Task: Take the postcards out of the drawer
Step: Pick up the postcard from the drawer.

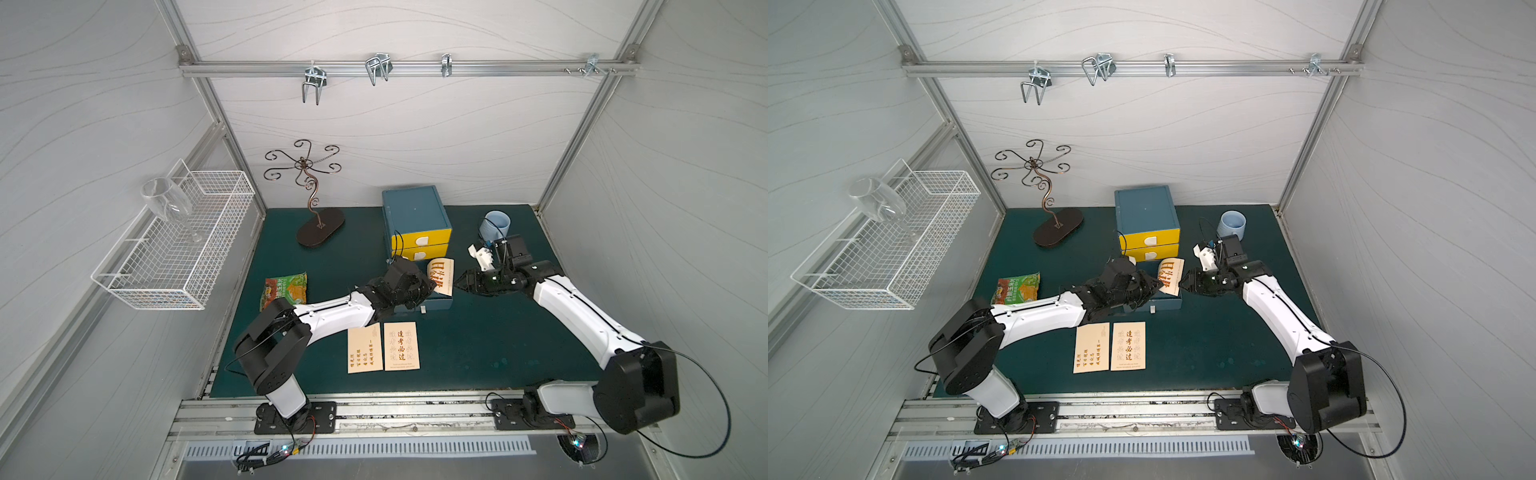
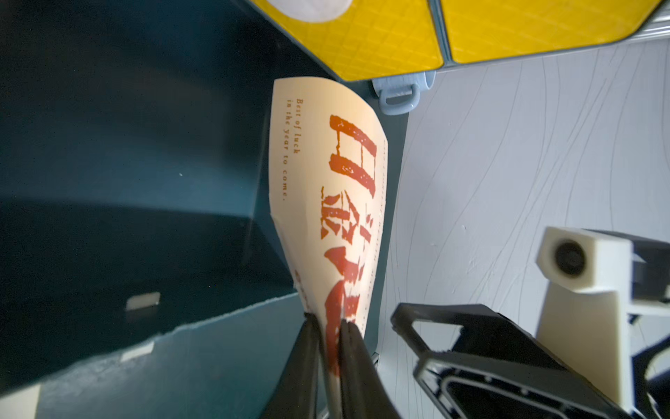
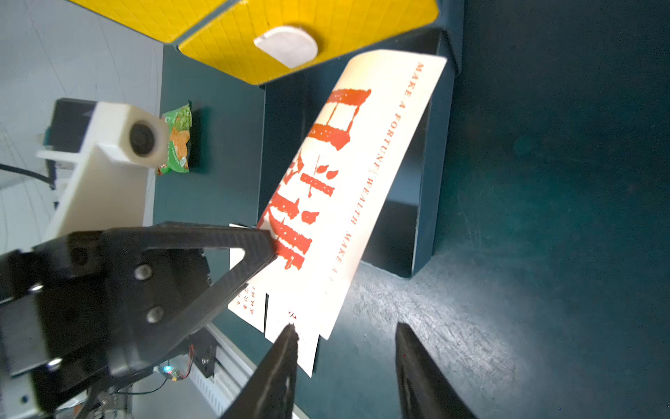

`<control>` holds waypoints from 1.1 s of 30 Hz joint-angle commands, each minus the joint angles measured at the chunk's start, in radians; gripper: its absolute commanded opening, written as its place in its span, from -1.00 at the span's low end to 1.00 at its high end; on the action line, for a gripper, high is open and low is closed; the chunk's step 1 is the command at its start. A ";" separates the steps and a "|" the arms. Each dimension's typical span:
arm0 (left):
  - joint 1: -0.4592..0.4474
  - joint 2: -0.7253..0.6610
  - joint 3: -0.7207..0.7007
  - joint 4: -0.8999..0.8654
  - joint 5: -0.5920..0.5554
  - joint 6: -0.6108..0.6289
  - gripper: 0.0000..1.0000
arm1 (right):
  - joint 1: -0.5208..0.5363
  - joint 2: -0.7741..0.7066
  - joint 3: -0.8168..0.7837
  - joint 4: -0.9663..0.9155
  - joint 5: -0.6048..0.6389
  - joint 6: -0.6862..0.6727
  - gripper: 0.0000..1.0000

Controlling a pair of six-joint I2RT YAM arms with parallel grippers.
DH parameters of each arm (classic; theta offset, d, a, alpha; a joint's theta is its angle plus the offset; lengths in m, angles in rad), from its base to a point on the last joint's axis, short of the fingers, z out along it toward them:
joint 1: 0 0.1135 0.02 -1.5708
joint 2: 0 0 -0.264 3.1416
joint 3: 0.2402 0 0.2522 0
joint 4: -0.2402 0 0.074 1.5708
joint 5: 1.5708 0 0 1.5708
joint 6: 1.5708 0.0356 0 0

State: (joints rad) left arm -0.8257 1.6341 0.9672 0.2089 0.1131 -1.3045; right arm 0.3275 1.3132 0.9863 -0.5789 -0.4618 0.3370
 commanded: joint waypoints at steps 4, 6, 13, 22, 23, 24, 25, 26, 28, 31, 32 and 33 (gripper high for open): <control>-0.015 -0.061 -0.028 0.040 0.001 -0.015 -0.67 | -0.020 -0.046 -0.043 0.072 -0.080 0.069 -0.01; -0.022 -0.073 -0.034 0.036 -0.007 -0.015 -0.66 | -0.025 -0.048 -0.056 0.087 -0.090 0.082 0.00; -0.039 -0.089 -0.054 0.062 -0.008 -0.028 -0.65 | -0.033 -0.039 -0.088 0.145 -0.121 0.122 0.00; -0.052 -0.101 -0.061 0.088 0.002 -0.032 -0.65 | -0.052 -0.022 -0.118 0.242 -0.172 0.186 -0.06; -0.053 -0.102 -0.062 0.089 0.003 -0.032 -0.65 | -0.053 -0.015 -0.121 0.252 -0.180 0.193 -0.09; -0.055 -0.103 -0.065 0.092 0.003 -0.032 -0.65 | -0.053 -0.010 -0.124 0.261 -0.185 0.200 -0.10; -0.056 -0.106 -0.065 0.095 0.004 -0.032 -0.65 | -0.053 -0.005 -0.128 0.275 -0.193 0.207 -0.11; -0.057 -0.108 -0.067 0.099 0.005 -0.032 -0.65 | -0.054 -0.004 -0.132 0.284 -0.196 0.216 -0.12; -0.059 -0.108 -0.066 0.106 0.012 -0.032 -0.65 | -0.054 0.000 -0.140 0.306 -0.205 0.230 -0.14; -0.061 -0.103 -0.066 0.123 0.022 -0.036 -0.65 | -0.054 0.005 -0.146 0.334 -0.226 0.247 -0.23; -0.061 -0.099 -0.064 0.128 0.026 -0.036 -0.64 | -0.055 0.008 -0.147 0.343 -0.231 0.254 -0.27; -0.062 -0.097 -0.062 0.132 0.030 -0.036 -0.65 | -0.055 0.012 -0.149 0.354 -0.238 0.262 -0.33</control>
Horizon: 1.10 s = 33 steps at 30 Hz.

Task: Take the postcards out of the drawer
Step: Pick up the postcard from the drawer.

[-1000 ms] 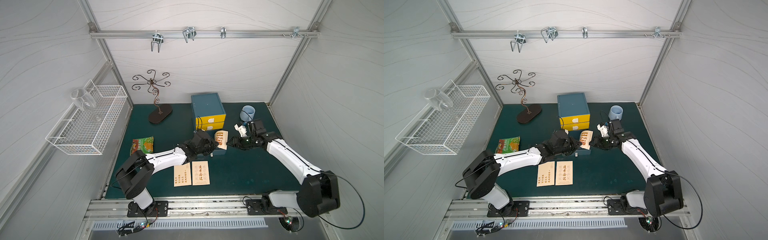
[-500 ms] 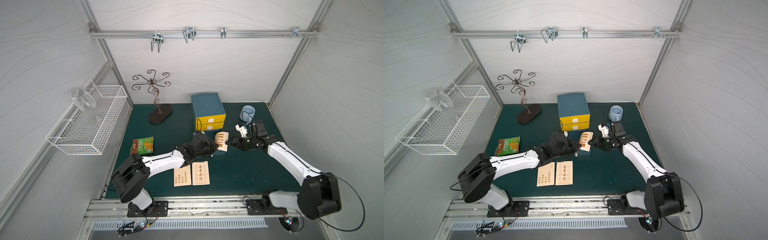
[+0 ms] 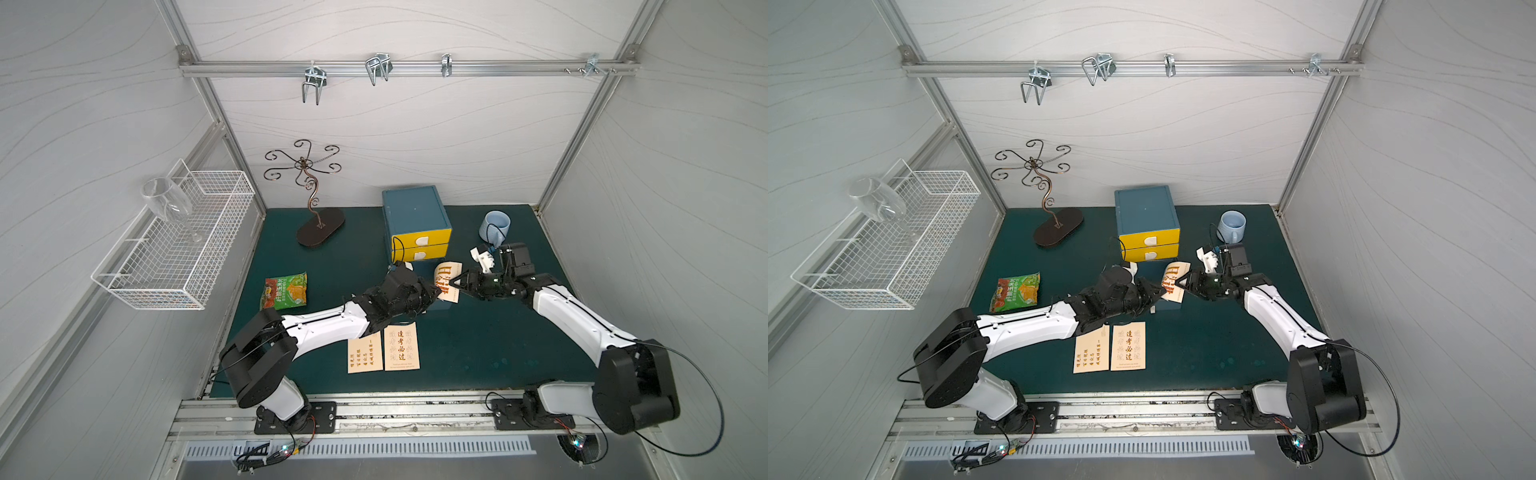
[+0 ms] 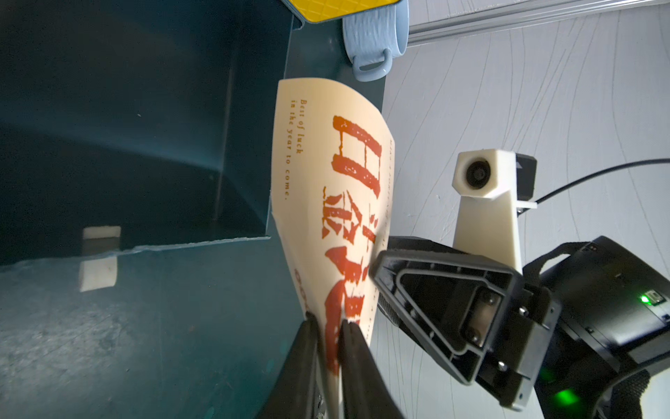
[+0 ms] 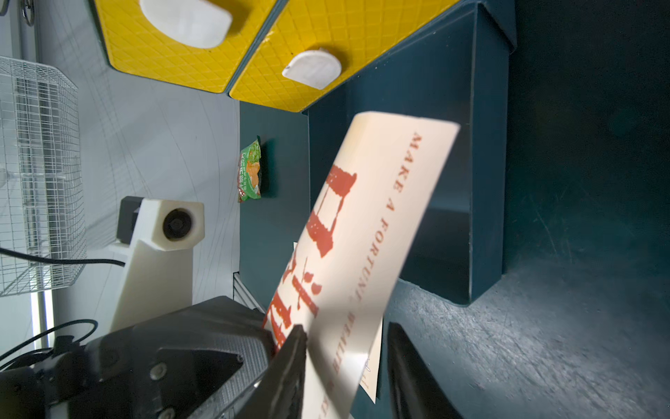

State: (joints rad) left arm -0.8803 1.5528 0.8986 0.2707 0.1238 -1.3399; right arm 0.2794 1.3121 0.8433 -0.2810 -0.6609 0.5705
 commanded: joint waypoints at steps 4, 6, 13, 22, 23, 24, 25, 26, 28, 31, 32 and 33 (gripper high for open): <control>-0.008 -0.007 0.007 0.083 0.038 -0.002 -0.47 | -0.009 0.013 -0.014 0.089 -0.055 0.052 -0.69; -0.008 -0.010 0.002 0.078 0.051 0.006 -0.22 | -0.013 -0.002 -0.014 0.087 -0.054 0.054 -0.85; 0.004 -0.135 -0.055 -0.016 0.057 0.111 0.29 | -0.089 -0.117 0.002 -0.016 -0.127 0.022 -1.00; 0.064 -0.291 -0.150 0.106 0.131 0.263 0.65 | -0.244 -0.273 -0.046 0.067 -0.418 0.178 -1.00; 0.072 -0.284 -0.148 0.186 0.185 0.271 0.68 | -0.251 -0.279 -0.053 0.102 -0.442 0.214 -1.00; 0.079 -0.273 -0.139 0.226 0.233 0.281 0.70 | -0.255 -0.282 -0.058 0.131 -0.457 0.241 -1.00; 0.084 -0.258 -0.116 0.256 0.292 0.297 0.71 | -0.257 -0.287 -0.064 0.170 -0.476 0.277 -1.00; 0.085 -0.244 -0.095 0.260 0.337 0.311 0.72 | -0.258 -0.287 -0.068 0.210 -0.493 0.312 -1.00; 0.085 -0.204 -0.039 0.262 0.438 0.336 0.73 | -0.257 -0.288 -0.069 0.277 -0.518 0.372 -1.00; 0.086 -0.160 0.001 0.316 0.508 0.323 0.73 | -0.258 -0.293 -0.059 0.310 -0.530 0.415 -1.00; 0.085 -0.152 0.006 0.336 0.516 0.319 0.73 | -0.258 -0.295 -0.057 0.314 -0.531 0.422 -1.00; 0.085 -0.141 0.014 0.343 0.519 0.318 0.73 | -0.257 -0.298 -0.056 0.323 -0.534 0.432 -1.00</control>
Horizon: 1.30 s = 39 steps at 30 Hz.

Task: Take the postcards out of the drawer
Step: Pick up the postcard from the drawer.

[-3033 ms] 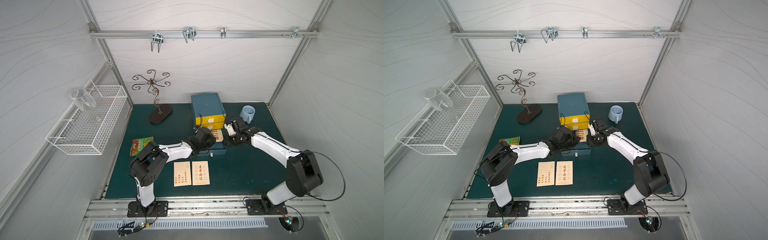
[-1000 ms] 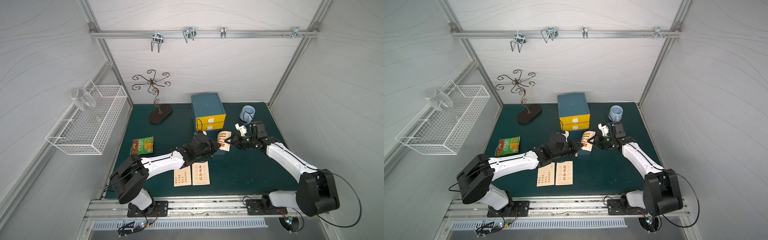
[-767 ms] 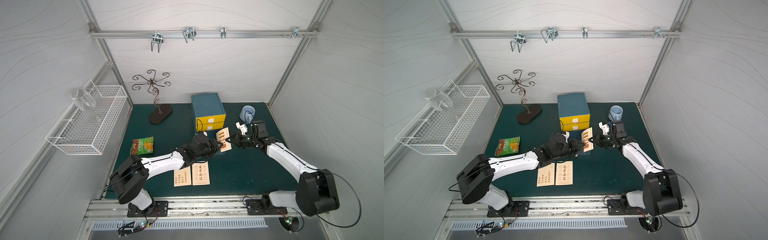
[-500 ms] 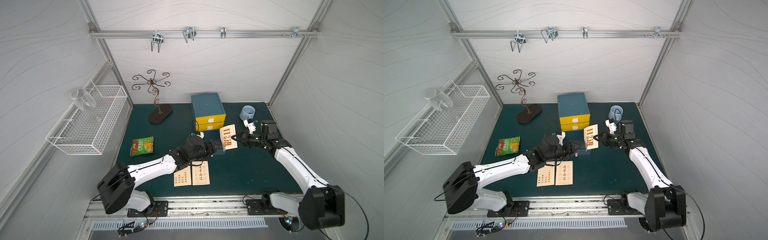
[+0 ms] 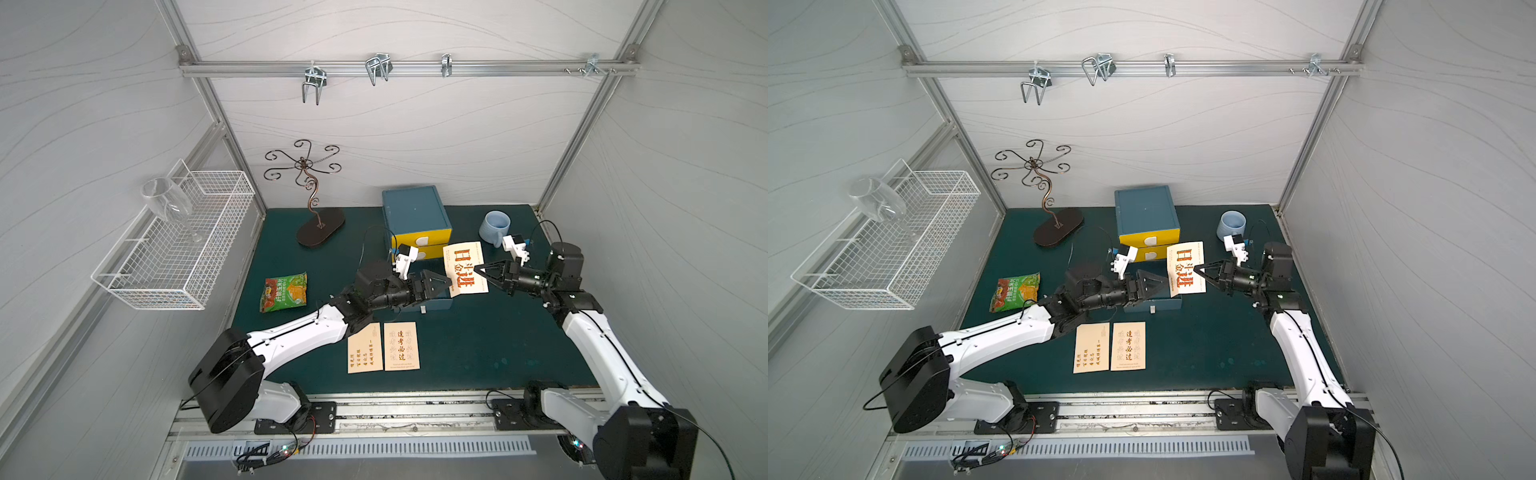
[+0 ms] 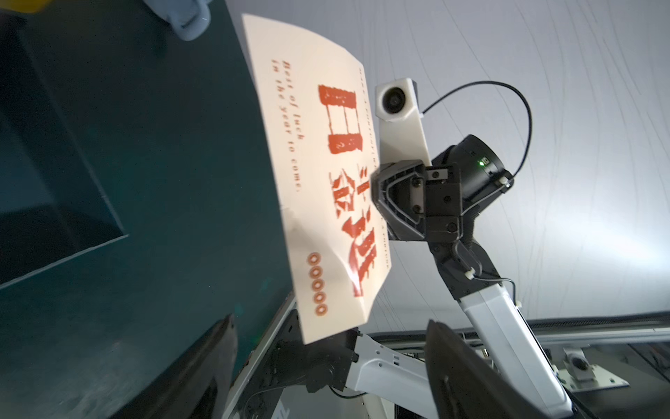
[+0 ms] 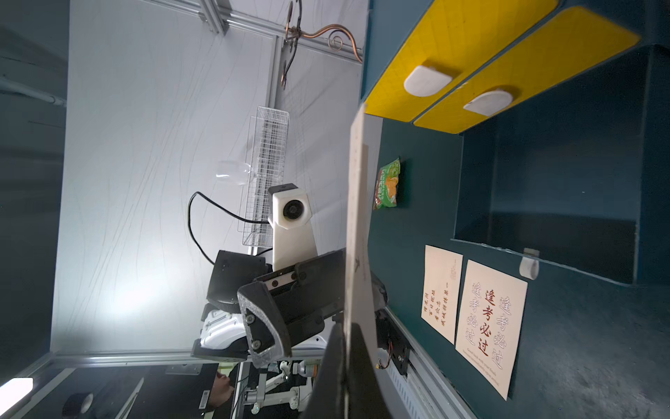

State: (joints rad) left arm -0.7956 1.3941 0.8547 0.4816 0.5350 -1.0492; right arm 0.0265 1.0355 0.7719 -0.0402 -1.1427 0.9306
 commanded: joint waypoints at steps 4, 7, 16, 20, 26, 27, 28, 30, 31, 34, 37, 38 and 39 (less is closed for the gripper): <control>0.000 0.064 0.101 0.149 0.130 0.022 0.73 | -0.004 -0.025 0.013 0.103 -0.055 0.103 -1.00; 0.001 0.096 0.114 0.179 0.137 0.005 0.60 | -0.004 -0.029 0.007 0.139 -0.058 0.137 -1.00; 0.003 0.158 0.140 0.243 0.144 -0.035 -0.13 | -0.004 -0.043 0.012 0.106 -0.043 0.126 -1.00; 0.007 0.142 0.147 0.174 0.122 -0.007 -0.48 | -0.003 -0.058 0.056 -0.071 -0.006 -0.011 -1.00; 0.006 0.077 0.198 -0.185 0.007 0.133 -0.75 | 0.017 -0.080 0.125 -0.280 0.080 -0.189 -1.00; 0.006 0.073 0.203 -0.204 0.001 0.138 -0.79 | 0.034 -0.079 0.140 -0.310 0.103 -0.218 -1.00; 0.005 0.072 0.206 -0.213 -0.001 0.139 -0.84 | 0.059 -0.076 0.154 -0.340 0.133 -0.245 -1.00; 0.003 0.076 0.223 -0.252 -0.007 0.140 -0.97 | 0.127 -0.064 0.186 -0.406 0.212 -0.303 -1.00; 0.002 0.078 0.236 -0.289 -0.016 0.147 -1.00 | 0.168 -0.056 0.207 -0.451 0.269 -0.345 -1.00; -0.012 0.073 0.286 -0.425 -0.066 0.191 -1.00 | 0.275 -0.036 0.258 -0.556 0.439 -0.419 -1.00; -0.036 0.074 0.360 -0.614 -0.171 0.239 -1.00 | 0.351 -0.032 0.270 -0.584 0.571 -0.426 -1.00; -0.042 0.076 0.379 -0.668 -0.205 0.243 -1.00 | 0.372 -0.032 0.272 -0.589 0.605 -0.427 -1.00; -0.048 0.078 0.399 -0.719 -0.236 0.246 -1.00 | 0.400 -0.030 0.275 -0.596 0.650 -0.425 -1.00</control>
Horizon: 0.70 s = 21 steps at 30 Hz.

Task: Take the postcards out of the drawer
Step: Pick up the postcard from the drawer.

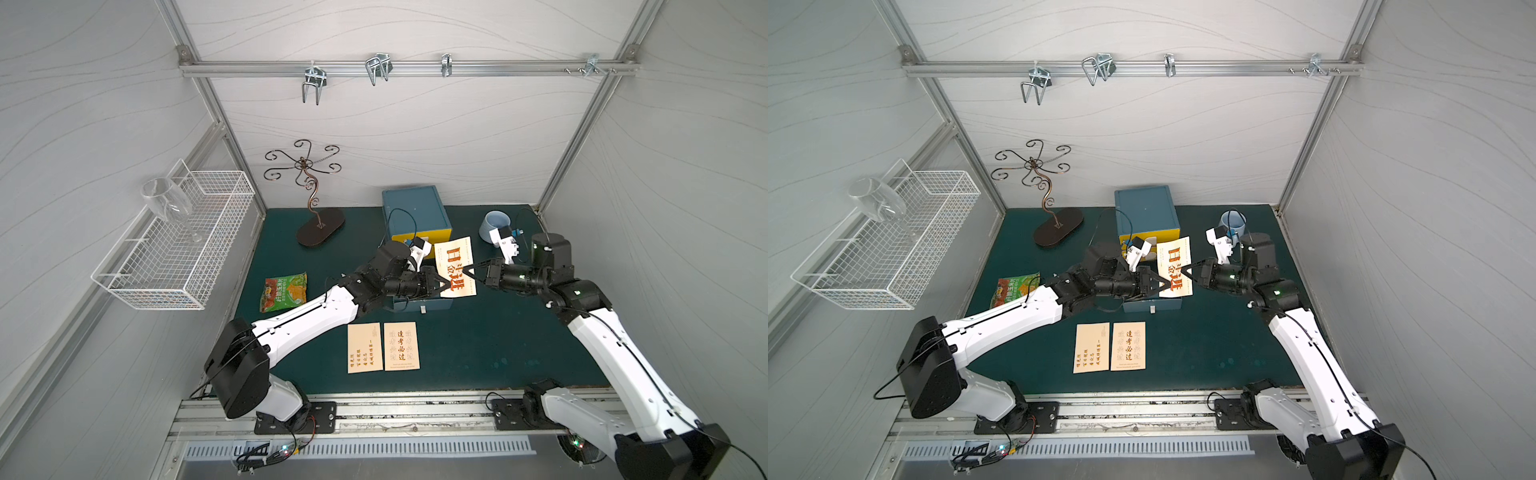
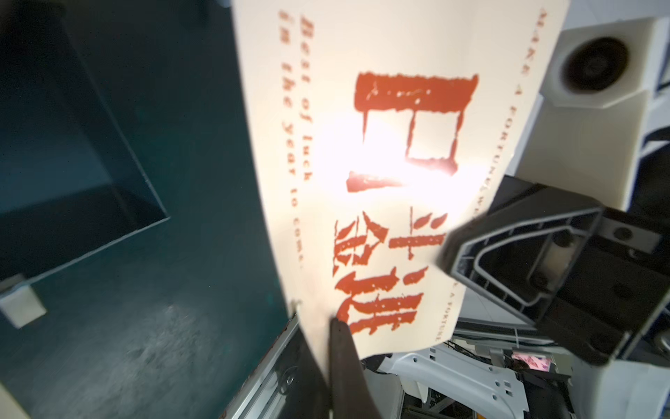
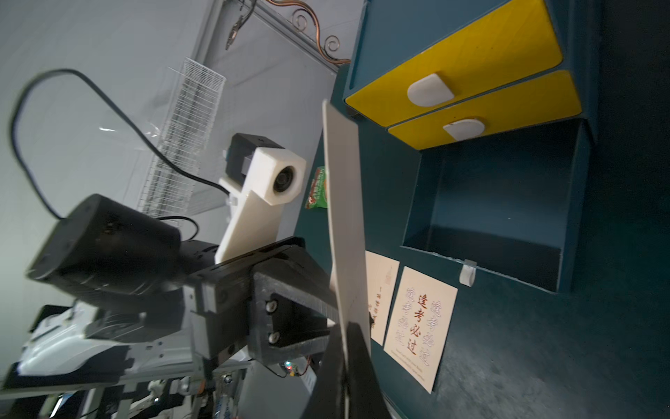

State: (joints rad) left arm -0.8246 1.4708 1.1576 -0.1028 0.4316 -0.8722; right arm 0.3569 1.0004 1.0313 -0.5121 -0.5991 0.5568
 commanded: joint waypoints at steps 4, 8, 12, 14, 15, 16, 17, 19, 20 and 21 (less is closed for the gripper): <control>-0.038 0.008 0.153 -0.252 -0.239 0.080 -1.00 | 0.166 0.029 0.018 -0.131 0.215 -0.040 -1.00; -0.057 0.032 0.222 -0.367 -0.310 0.106 -1.00 | 0.240 0.050 0.026 -0.133 0.293 -0.029 -1.00; -0.062 0.033 0.240 -0.443 -0.371 0.112 -1.00 | 0.250 0.049 0.040 -0.149 0.330 -0.032 -1.00; -0.062 0.027 0.233 -0.450 -0.383 0.119 -1.00 | 0.250 0.048 0.042 -0.152 0.335 -0.031 -1.00; -0.062 0.022 0.231 -0.454 -0.389 0.126 -0.95 | 0.249 0.048 0.041 -0.149 0.330 -0.032 -1.00; -0.062 0.016 0.225 -0.452 -0.390 0.127 -0.87 | 0.250 0.051 0.037 -0.146 0.324 -0.032 -1.00; -0.062 0.009 0.217 -0.446 -0.391 0.125 -0.79 | 0.249 0.054 0.036 -0.146 0.324 -0.032 -1.00; -0.059 -0.017 0.188 -0.411 -0.389 0.131 -0.50 | 0.250 0.054 0.031 -0.147 0.324 -0.032 -1.00; -0.055 -0.035 0.170 -0.388 -0.385 0.131 -0.42 | 0.248 0.050 0.028 -0.149 0.322 -0.032 -1.00; -0.046 -0.059 0.142 -0.368 -0.384 0.129 -0.32 | 0.243 0.043 0.023 -0.153 0.320 -0.032 -1.00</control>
State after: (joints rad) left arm -0.8898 1.4769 1.3231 -0.5499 0.1013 -0.7673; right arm 0.5945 1.0527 1.0481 -0.5995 -0.2531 0.5339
